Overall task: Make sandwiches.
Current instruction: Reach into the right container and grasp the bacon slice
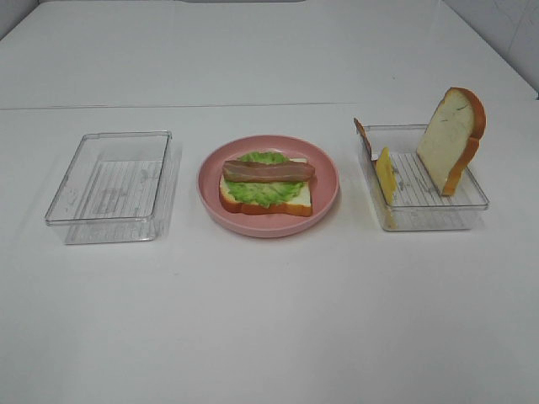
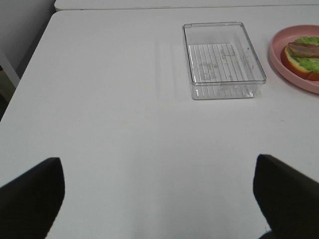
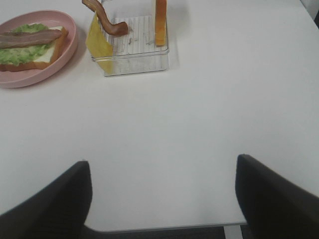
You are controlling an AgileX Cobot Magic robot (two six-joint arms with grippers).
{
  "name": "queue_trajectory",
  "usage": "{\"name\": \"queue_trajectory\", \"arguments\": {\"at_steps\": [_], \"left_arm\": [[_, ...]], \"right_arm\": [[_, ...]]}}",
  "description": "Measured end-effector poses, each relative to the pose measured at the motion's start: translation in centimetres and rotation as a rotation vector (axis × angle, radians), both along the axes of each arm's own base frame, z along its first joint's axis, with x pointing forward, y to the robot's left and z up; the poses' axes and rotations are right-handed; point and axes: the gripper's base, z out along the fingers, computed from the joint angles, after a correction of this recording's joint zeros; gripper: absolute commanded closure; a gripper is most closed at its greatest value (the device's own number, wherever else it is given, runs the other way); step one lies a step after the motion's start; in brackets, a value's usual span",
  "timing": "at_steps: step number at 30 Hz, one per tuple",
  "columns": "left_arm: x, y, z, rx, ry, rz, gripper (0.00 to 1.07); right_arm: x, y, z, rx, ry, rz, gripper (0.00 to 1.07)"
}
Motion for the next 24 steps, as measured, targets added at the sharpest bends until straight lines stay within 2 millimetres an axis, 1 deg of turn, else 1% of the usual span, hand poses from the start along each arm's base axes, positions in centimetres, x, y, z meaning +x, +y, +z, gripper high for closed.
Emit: {"name": "queue_trajectory", "arguments": {"at_steps": [1, 2, 3, 4, 5, 6, 7, 8, 9, 10, 11, 12, 13, 14, 15, 16, 17, 18, 19, 20, 21, 22, 23, 24], "left_arm": [[0.0, 0.0, 0.0, 0.000, 0.000, 0.000, 0.12], [0.0, 0.0, 0.0, 0.000, 0.000, -0.004, 0.12], [0.0, 0.0, 0.0, 0.002, 0.000, -0.015, 0.12], [0.0, 0.0, 0.0, 0.002, 0.000, -0.015, 0.12], [0.0, 0.0, 0.0, 0.001, 0.000, -0.020, 0.12], [0.0, 0.0, 0.0, 0.001, 0.000, -0.020, 0.12], [0.0, 0.0, 0.0, 0.001, 0.000, -0.022, 0.12], [0.0, 0.0, 0.0, 0.001, 0.000, -0.023, 0.12], [0.0, 0.0, 0.0, 0.001, 0.000, -0.023, 0.12], [0.0, 0.0, 0.0, 0.001, 0.000, -0.023, 0.12], [0.0, 0.0, 0.0, 0.001, 0.000, -0.023, 0.12], [0.0, 0.0, 0.0, 0.001, 0.000, -0.023, 0.12], [0.0, 0.0, 0.0, 0.001, 0.000, -0.023, 0.12], [0.0, 0.0, 0.0, 0.001, 0.000, -0.023, 0.12], [0.0, 0.0, 0.0, 0.001, 0.000, -0.023, 0.12], [0.0, 0.0, 0.0, 0.001, 0.000, -0.023, 0.12], [0.0, 0.0, 0.0, 0.001, 0.000, -0.023, 0.12], [0.0, 0.0, 0.0, 0.001, 0.000, -0.023, 0.12], [0.0, 0.0, 0.0, 0.001, 0.000, -0.023, 0.12], [0.0, 0.0, 0.0, 0.001, 0.000, -0.023, 0.12], [0.0, 0.0, 0.0, 0.001, 0.000, -0.023, 0.12], [0.0, 0.0, 0.0, 0.001, 0.000, -0.023, 0.12], [0.0, 0.0, 0.0, 0.001, 0.000, -0.023, 0.12], [0.0, 0.0, 0.0, 0.001, 0.000, -0.023, 0.12]], "right_arm": [[0.0, 0.0, 0.0, 0.000, 0.000, 0.000, 0.25], [0.0, -0.1, 0.0, -0.008, 0.000, -0.005, 0.23], [0.0, -0.2, 0.0, -0.017, -0.001, -0.010, 0.18], [0.0, -0.2, 0.0, -0.017, -0.001, -0.010, 0.18], [0.0, -0.2, 0.5, -0.024, 0.011, -0.016, 0.14], [0.0, -0.2, 0.5, -0.024, 0.011, -0.016, 0.14], [0.1, -0.3, 0.9, -0.028, 0.035, -0.019, 0.13], [0.7, -0.3, 1.9, -0.031, 0.102, -0.022, 0.13], [0.7, -0.3, 1.9, -0.031, 0.102, -0.022, 0.13], [1.8, -0.2, 3.2, -0.035, 0.203, -0.023, 0.12], [2.7, -0.2, 4.1, -0.036, 0.243, -0.024, 0.12], [2.7, -0.2, 4.1, -0.036, 0.243, -0.024, 0.12], [4.6, -0.1, 5.8, -0.036, 0.297, -0.026, 0.12], [5.8, 0.0, 6.8, -0.036, 0.322, -0.025, 0.13], [5.8, 0.0, 6.8, -0.036, 0.322, -0.025, 0.13], [8.2, 0.2, 8.3, -0.028, 0.364, -0.020, 0.13], [9.6, 0.3, 9.1, -0.025, 0.385, -0.017, 0.13], [9.6, 0.3, 9.1, -0.025, 0.385, -0.017, 0.13], [12.4, 0.5, 10.2, -0.017, 0.423, -0.012, 0.13], [13.6, 0.6, 10.6, -0.017, 0.438, -0.012, 0.13], [13.6, 0.6, 10.6, -0.017, 0.438, -0.012, 0.13], [16.2, 0.7, 11.1, -0.019, 0.473, -0.012, 0.13], [16.2, 0.7, 11.1, -0.019, 0.473, -0.012, 0.13], [19.3, 0.8, 11.2, -0.018, 0.516, -0.011, 0.13]]}}
